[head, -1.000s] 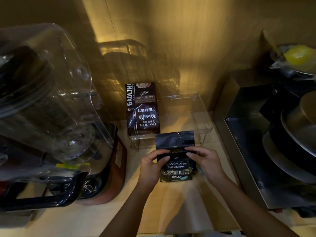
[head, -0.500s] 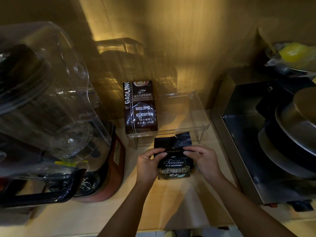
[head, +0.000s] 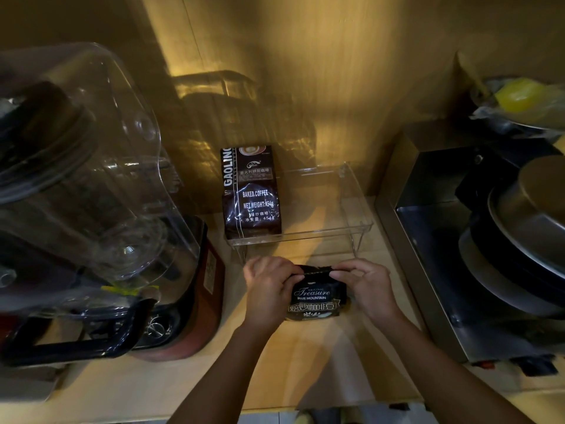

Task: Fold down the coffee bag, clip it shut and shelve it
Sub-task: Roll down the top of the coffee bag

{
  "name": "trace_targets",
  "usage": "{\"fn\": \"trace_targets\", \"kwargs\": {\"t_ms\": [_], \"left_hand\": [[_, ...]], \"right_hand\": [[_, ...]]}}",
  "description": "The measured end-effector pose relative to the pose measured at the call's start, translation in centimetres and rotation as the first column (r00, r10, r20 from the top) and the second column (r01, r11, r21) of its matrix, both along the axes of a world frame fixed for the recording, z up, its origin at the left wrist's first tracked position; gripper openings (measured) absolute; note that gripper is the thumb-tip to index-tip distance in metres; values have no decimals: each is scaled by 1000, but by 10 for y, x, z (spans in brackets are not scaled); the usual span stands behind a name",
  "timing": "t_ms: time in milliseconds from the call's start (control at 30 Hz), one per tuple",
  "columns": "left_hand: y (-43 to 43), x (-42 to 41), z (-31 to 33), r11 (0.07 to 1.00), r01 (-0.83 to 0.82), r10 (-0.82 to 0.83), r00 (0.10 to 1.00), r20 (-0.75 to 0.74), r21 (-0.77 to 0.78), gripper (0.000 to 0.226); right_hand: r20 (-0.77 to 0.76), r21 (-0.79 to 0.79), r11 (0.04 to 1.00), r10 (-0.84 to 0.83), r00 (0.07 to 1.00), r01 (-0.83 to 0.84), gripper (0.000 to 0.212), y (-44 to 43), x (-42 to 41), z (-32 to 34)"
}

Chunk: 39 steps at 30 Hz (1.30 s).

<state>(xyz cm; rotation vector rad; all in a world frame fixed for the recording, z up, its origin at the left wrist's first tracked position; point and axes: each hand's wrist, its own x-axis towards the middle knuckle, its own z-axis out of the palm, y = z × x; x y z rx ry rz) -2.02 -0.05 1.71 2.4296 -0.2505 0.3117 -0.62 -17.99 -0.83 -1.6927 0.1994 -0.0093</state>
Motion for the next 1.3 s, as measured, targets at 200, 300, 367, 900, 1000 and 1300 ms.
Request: {"fn": "trace_targets", "kwargs": {"t_ms": [200,300,367,900,1000,1300], "left_hand": [[-22,3,5,970,198,-202,979,14,138,14],[-28,8,4,974,184,-189,982,22,129,7],[-29,9,2,978,168,-172,985,19,123,7],[-38,10,3,957,217,-235,969,78,192,12],[-44,10,3,968,199,-213,974,81,154,7],[-49,15,2,971,188,-199,978,66,145,8]], "right_hand": [[18,-22,1000,-3,1000,4,20,5,-2,2],[113,-155,988,22,993,-5,33,4,-4,8],[144,-240,970,15,990,20,36,6,-4,11],[9,34,999,29,1000,-30,36,-4,0,6],[47,-6,998,57,997,-57,38,-3,0,11],[60,-62,996,64,996,-61,21,-1,-5,11]]}}
